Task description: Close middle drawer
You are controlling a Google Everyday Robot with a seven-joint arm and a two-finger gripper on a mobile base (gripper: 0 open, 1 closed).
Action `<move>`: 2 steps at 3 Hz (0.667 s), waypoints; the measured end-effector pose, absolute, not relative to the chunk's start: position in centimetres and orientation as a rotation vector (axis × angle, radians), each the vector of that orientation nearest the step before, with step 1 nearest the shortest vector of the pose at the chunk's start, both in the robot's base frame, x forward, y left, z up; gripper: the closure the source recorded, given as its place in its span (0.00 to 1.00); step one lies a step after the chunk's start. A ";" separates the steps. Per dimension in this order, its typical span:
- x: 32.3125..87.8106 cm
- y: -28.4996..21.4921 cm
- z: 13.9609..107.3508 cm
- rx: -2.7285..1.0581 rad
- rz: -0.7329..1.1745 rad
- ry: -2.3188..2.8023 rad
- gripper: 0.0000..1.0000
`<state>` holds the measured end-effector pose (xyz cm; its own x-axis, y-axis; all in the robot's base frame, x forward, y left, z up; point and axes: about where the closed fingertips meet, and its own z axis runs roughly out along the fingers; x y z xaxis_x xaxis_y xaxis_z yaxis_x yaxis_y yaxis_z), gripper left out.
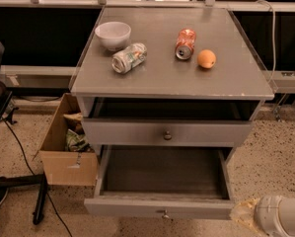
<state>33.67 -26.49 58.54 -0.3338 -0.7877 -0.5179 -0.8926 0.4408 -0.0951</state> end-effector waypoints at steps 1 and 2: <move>33.7 -27.3 55.9 -1.460 0.253 2.171 1.00; 34.2 -28.0 50.4 -1.521 0.238 2.133 1.00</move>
Offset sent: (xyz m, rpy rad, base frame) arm 0.0090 -0.0247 -0.1287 -0.0604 -0.0468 0.1165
